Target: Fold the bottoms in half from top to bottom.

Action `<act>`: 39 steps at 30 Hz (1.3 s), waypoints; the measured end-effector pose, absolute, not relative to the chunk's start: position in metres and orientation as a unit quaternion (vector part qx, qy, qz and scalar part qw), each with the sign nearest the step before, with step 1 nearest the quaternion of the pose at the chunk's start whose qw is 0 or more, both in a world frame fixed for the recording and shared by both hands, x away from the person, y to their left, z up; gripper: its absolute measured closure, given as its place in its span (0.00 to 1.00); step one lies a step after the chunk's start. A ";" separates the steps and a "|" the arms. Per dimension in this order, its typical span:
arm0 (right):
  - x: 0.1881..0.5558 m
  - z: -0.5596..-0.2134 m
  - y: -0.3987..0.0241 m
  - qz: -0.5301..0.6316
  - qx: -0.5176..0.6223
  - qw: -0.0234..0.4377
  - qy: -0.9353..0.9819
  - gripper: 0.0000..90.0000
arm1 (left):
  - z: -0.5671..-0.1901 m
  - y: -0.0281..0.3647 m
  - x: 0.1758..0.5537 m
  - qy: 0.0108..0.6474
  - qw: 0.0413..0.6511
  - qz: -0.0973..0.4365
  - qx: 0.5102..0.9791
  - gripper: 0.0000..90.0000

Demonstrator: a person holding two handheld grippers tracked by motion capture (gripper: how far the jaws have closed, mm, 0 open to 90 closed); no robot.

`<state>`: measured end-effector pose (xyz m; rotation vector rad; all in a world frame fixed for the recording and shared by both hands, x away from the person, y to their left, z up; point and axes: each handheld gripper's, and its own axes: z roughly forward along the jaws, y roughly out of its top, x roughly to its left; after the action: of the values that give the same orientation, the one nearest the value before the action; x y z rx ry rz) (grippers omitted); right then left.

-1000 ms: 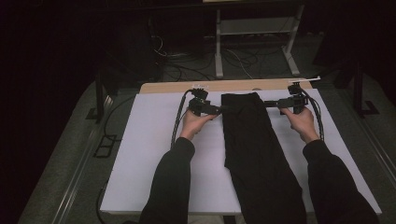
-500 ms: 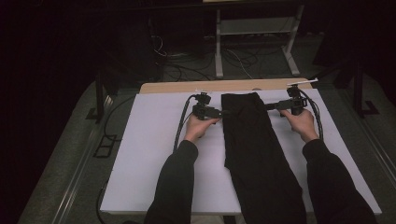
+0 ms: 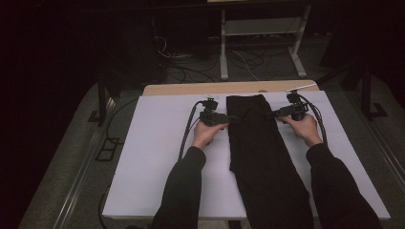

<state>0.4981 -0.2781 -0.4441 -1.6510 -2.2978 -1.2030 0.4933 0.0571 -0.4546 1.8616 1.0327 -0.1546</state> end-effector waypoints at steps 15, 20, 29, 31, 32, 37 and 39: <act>0.501 -0.451 -0.273 -0.388 -0.544 0.049 -0.743 0.42 | -0.461 0.054 0.492 0.425 0.487 -0.082 0.759 0.28; 0.501 -0.452 -0.269 -0.385 -0.546 0.053 -0.742 0.54 | -0.462 0.051 0.492 0.420 0.489 -0.088 0.759 0.39; 0.502 -0.456 -0.267 -0.374 -0.568 0.073 -0.730 0.88 | -0.464 0.047 0.491 0.432 0.472 -0.075 0.765 0.70; 0.502 -0.456 -0.267 -0.372 -0.570 0.075 -0.729 0.91 | -0.464 0.047 0.491 0.434 0.472 -0.076 0.764 0.75; 0.502 -0.456 -0.267 -0.372 -0.571 0.077 -0.728 0.92 | -0.464 0.047 0.491 0.437 0.472 -0.078 0.762 0.78; 0.501 -0.456 -0.269 -0.377 -0.575 0.090 -0.720 0.93 | -0.466 0.049 0.493 0.453 0.469 -0.086 0.754 0.94; 0.500 -0.454 -0.270 -0.379 -0.575 0.092 -0.720 0.93 | -0.466 0.051 0.494 0.461 0.471 -0.095 0.746 0.97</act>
<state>0.4998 -0.2696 -0.4541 -1.7068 -2.1373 -1.1241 0.4940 0.0506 -0.4660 1.8279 1.1288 -0.2327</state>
